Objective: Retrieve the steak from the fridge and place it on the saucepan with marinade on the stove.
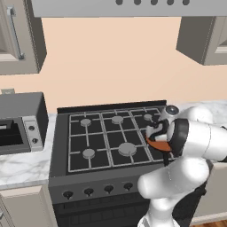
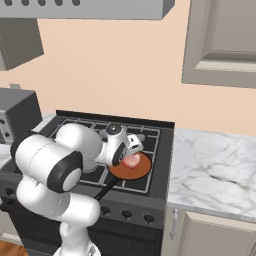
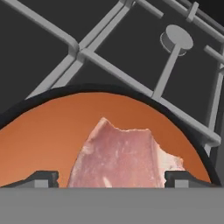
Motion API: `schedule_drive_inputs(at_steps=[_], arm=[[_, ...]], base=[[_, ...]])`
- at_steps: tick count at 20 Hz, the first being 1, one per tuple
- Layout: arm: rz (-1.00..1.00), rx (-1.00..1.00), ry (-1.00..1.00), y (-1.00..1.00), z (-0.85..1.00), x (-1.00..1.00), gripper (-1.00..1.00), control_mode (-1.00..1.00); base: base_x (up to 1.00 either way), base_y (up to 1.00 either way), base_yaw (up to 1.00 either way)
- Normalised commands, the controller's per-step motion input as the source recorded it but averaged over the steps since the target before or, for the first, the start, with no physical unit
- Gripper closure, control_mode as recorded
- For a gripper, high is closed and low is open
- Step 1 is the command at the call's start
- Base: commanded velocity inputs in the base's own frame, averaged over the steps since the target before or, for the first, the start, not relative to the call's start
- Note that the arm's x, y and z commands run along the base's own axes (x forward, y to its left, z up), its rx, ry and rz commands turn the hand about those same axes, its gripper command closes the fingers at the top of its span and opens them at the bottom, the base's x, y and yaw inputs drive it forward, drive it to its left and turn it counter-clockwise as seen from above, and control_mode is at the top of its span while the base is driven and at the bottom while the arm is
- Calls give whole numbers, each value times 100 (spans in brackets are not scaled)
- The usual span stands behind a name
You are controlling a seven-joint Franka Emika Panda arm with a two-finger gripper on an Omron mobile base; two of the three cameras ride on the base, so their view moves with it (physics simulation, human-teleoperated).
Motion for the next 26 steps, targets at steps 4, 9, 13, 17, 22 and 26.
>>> schedule_drive_inputs(at_steps=[4, 9, 13, 17, 22, 26], arm=[[0, 0, 0, 0, 32, -46, -100, -100], [0, 0, -6, 0, 79, -50, -100, -100], [0, 0, -16, 18, 91, -59, -100, -100], [0, 0, -15, 34, 76, -80, -100, -100], [0, 0, -26, 25, 89, -94, -100, -100], [0, 0, -33, 50, 100, -76, -100, -100]], base=[[0, 0, 0], [0, 0, 0], [0, 0, 0], [0, 0, 0], [0, 0, 0], [0, 0, 0]])
